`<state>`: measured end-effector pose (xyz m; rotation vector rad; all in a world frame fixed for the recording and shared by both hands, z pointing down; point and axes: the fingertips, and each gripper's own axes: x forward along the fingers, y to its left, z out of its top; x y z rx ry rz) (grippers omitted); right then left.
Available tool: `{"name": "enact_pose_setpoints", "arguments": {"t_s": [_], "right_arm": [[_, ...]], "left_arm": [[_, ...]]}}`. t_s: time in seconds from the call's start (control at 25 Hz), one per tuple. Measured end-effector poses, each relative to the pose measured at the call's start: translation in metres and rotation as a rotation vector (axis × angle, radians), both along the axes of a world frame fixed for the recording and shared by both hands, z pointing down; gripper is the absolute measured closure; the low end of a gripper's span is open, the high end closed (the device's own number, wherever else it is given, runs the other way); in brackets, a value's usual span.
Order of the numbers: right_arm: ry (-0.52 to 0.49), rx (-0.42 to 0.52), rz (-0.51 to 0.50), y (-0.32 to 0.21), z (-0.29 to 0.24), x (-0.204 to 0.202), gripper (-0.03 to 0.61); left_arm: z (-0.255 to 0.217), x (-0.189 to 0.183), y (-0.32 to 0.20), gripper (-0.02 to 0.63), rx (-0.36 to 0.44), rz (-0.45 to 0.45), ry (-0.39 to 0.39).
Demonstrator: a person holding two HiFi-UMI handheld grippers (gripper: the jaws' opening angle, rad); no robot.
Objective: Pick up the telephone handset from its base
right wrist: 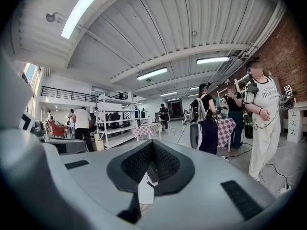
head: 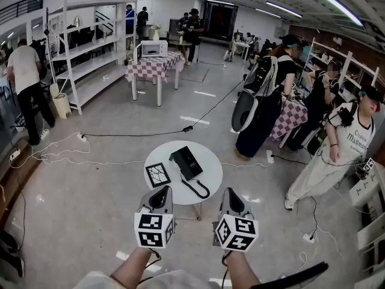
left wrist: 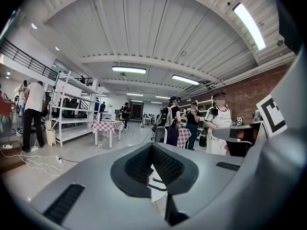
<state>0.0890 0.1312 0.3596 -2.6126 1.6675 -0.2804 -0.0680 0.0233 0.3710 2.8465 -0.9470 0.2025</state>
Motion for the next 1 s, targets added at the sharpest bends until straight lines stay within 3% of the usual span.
{"name": "enact_pose_setpoints", "arguments": {"t_s": [1.0], "right_arm": [[-0.011, -0.054, -0.052, -0.038, 0.027, 0.01, 0.554]], "left_arm": [[0.018, 0.019, -0.029, 0.609, -0.033, -0.02, 0.013]]}}
